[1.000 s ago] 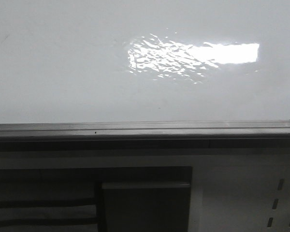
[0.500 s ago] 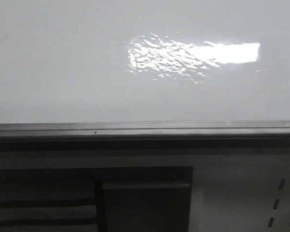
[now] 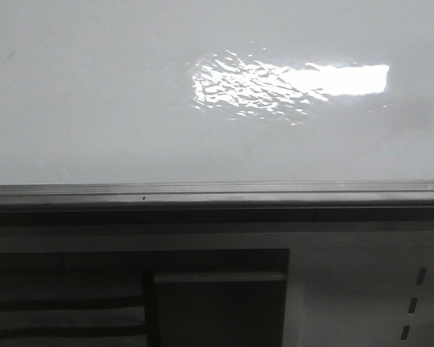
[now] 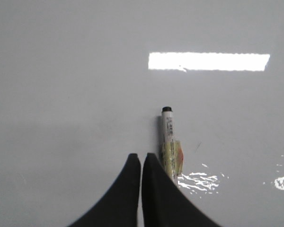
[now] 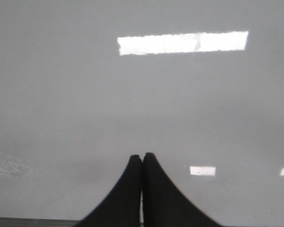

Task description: Write number 4 on whiteboard

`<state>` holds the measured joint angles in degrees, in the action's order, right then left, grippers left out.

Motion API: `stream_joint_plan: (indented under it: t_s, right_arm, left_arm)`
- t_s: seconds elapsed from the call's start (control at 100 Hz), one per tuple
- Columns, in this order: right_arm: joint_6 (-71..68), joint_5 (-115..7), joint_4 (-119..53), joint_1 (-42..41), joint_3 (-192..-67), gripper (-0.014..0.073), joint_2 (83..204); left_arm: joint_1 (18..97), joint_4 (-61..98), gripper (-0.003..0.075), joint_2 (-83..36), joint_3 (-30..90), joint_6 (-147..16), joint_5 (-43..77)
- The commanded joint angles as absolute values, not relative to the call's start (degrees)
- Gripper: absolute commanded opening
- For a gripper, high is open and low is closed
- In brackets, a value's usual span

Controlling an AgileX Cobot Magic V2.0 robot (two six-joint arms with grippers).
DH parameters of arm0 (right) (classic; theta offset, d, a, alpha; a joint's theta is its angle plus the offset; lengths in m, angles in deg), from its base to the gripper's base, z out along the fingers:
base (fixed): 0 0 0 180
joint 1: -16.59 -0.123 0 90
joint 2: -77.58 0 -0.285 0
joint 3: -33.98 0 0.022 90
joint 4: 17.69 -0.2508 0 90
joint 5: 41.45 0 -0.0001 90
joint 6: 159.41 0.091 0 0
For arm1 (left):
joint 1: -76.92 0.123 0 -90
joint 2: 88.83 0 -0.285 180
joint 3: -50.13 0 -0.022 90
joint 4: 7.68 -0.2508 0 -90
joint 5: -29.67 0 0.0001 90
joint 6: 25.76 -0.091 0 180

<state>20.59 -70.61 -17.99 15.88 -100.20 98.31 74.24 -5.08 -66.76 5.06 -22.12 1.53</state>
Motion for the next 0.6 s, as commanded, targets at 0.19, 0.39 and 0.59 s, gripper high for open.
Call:
stream_joint_plan:
  t_s: [0.19,0.39,0.59]
  right_arm:
    - [19.87,-66.57,-18.06,16.11,-102.57,-0.0072,102.77]
    - [19.87,-66.57,-18.06,16.11,-102.46,-0.0072,102.77]
    - [19.87,-66.71,-16.82,16.11,-102.46,-0.0055,102.77]
  left_arm:
    - [74.06,-5.04,-0.002,-63.84,7.03,-21.72,4.55]
    - [74.06,-5.04,-0.002,-63.84,7.03,-21.72,4.55]
    - [74.06,-5.04,-0.002,-63.84,7.03,-21.72,4.91]
